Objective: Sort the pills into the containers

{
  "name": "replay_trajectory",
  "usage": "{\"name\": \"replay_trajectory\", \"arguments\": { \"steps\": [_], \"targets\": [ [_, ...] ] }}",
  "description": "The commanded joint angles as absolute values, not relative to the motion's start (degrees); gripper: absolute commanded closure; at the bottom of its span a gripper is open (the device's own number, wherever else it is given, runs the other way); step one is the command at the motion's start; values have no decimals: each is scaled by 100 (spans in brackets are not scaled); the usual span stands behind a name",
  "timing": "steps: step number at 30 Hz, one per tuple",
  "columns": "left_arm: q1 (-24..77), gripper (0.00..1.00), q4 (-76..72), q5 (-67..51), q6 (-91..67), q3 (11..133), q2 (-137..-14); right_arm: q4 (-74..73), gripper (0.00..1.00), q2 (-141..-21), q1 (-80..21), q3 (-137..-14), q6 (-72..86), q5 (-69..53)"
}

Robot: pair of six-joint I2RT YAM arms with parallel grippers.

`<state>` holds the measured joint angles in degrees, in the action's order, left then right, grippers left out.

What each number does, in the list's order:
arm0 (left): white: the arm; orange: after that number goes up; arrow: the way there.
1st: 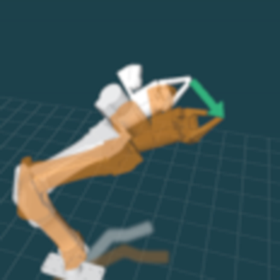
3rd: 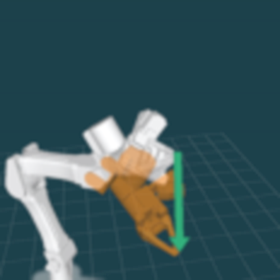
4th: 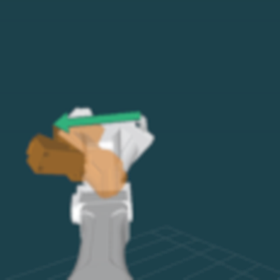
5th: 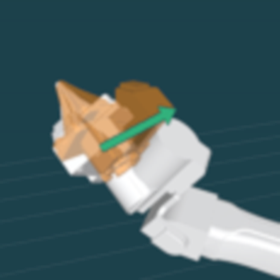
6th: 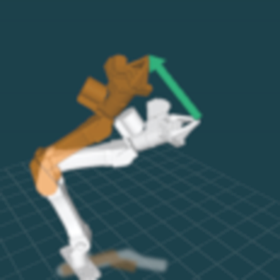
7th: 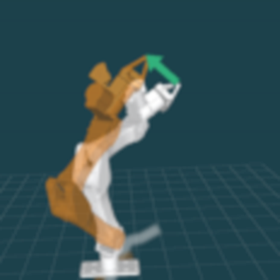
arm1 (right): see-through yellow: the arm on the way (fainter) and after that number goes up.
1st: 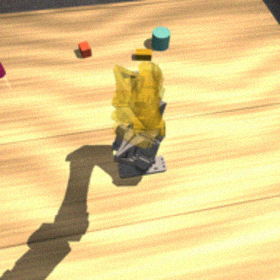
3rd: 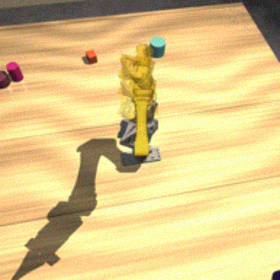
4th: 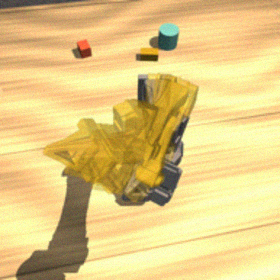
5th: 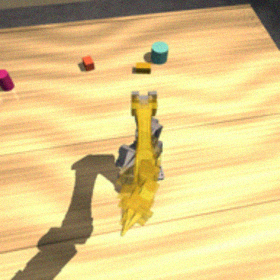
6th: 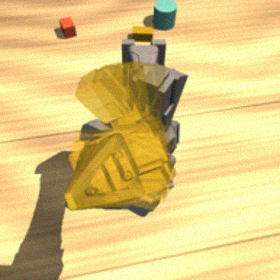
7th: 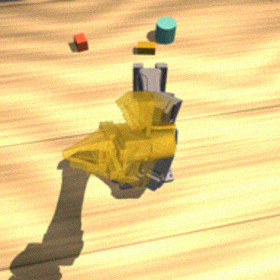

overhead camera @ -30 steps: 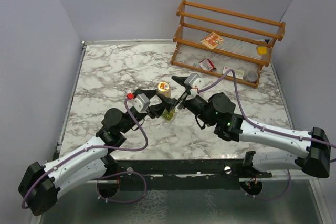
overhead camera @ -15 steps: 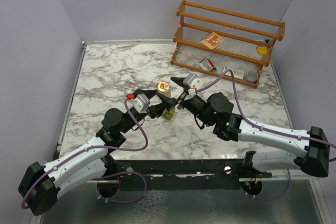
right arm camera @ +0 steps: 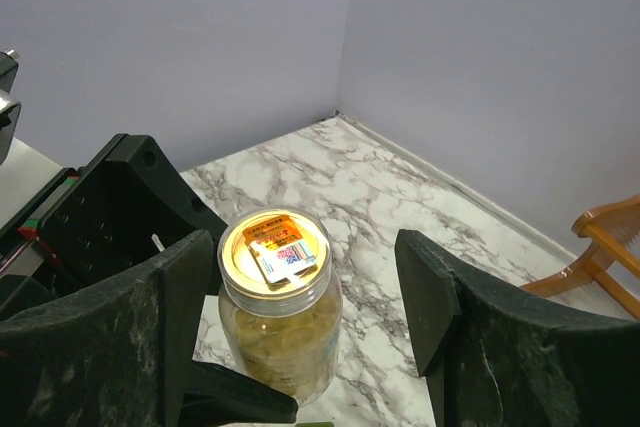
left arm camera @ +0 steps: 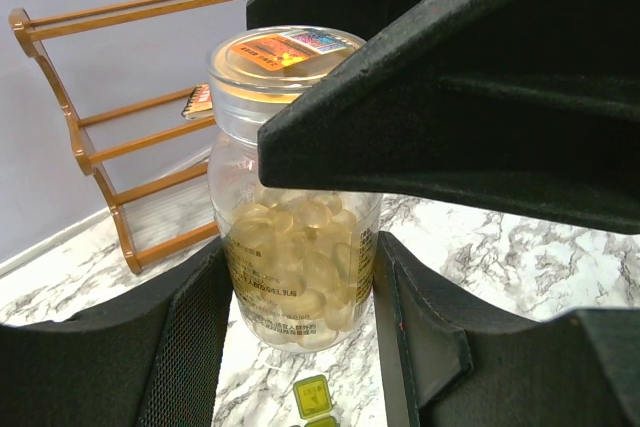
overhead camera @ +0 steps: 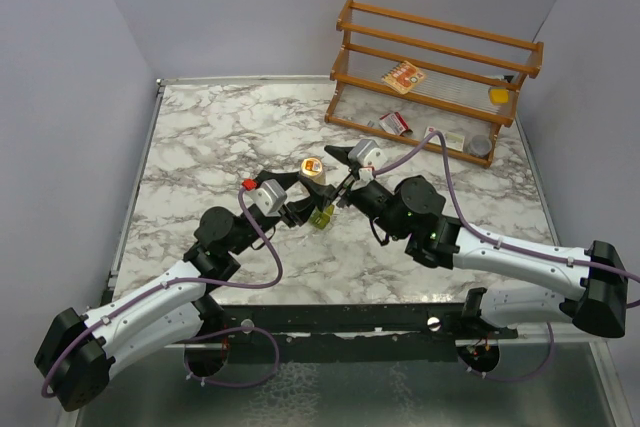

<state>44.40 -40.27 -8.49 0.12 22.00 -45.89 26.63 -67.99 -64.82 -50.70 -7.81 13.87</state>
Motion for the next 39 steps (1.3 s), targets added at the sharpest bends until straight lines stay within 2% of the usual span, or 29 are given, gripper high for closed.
{"name": "replay_trajectory", "arguments": {
  "steps": [1, 6, 12, 16, 19, 29, 39],
  "targets": [
    [4482, 100, -4296, -984, -11, 2193, -4558, 2631, 28, -6862, -6521, -5297, -818, 1433],
    [4482, 100, -4294, -993, -14, 2202, -4562, 2599, 40, -6905, -6516, -5319, -822, 1407],
    [4482, 100, -4305, -975, -5, 2197, -4544, 2473, 42, -6943, -6520, -5372, -817, 1375],
    [4482, 100, -4304, -972, 0, 2197, -4521, 2420, 47, -6931, -6517, -5379, -817, 1380],
    [4479, 100, -4302, -975, 0, 2197, -4511, 2345, 56, -6931, -6515, -5409, -822, 1382],
    [4482, 100, -4290, -1121, 26, 2197, -4491, 2125, 99, -6896, -6521, -5495, -871, 1397],
    [4482, 100, -4290, -2060, 228, 2177, -4400, 1779, 99, -6655, -6519, -5524, -923, 1325]
  ]
}}
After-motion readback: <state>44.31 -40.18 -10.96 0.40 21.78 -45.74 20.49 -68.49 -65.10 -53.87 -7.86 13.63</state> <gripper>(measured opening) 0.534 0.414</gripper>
